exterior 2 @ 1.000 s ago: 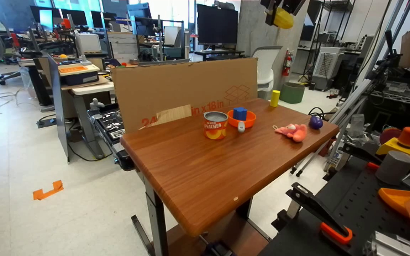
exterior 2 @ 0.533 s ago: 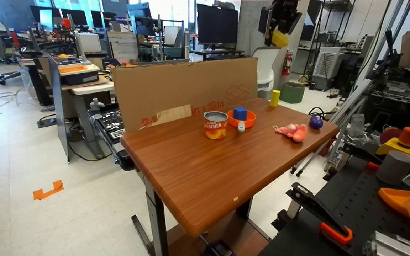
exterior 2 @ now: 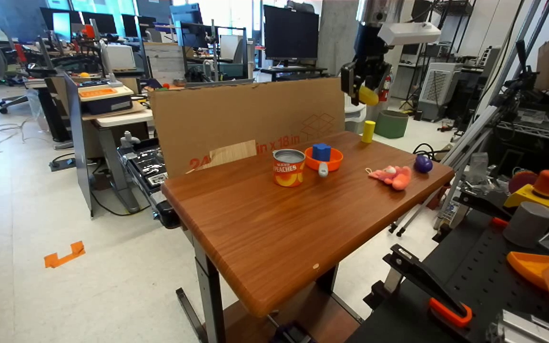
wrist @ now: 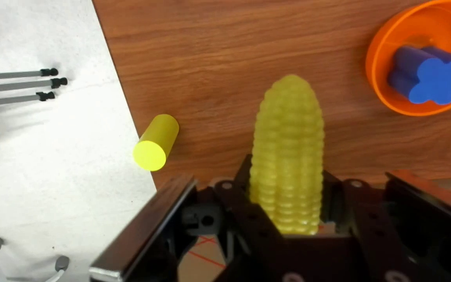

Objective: Move the cob of maize to the right

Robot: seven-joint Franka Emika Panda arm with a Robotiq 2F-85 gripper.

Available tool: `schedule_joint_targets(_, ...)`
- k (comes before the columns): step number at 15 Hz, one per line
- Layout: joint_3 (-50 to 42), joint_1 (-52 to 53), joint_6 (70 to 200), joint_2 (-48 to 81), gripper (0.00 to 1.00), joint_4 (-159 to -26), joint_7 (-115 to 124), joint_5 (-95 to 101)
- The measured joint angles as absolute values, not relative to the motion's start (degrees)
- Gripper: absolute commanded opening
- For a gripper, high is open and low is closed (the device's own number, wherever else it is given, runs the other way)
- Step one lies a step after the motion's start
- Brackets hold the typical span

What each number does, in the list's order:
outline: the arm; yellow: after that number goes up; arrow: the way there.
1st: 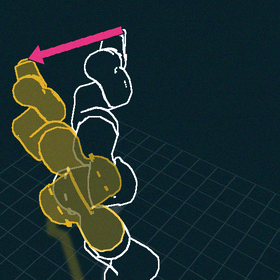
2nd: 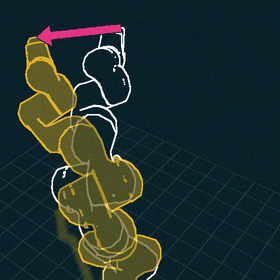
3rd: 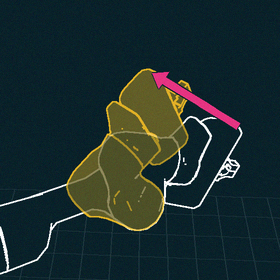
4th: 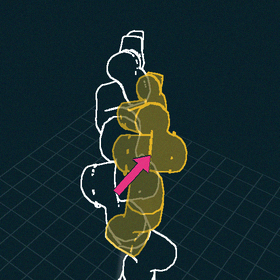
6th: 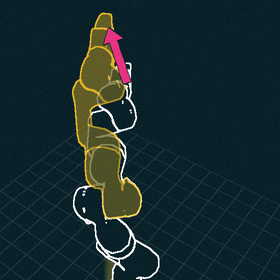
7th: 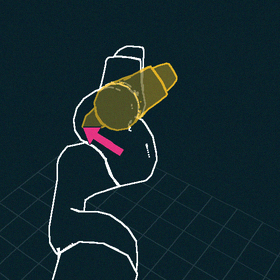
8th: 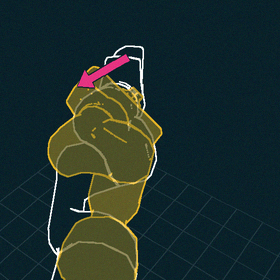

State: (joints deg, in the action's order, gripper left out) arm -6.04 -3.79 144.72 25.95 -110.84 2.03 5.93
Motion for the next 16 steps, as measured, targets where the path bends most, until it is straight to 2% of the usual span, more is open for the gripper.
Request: schedule_joint_targets(16, -8.8, -1.3, 136.1, 41.7, 0.07, -100.5, 6.8, 9.0)
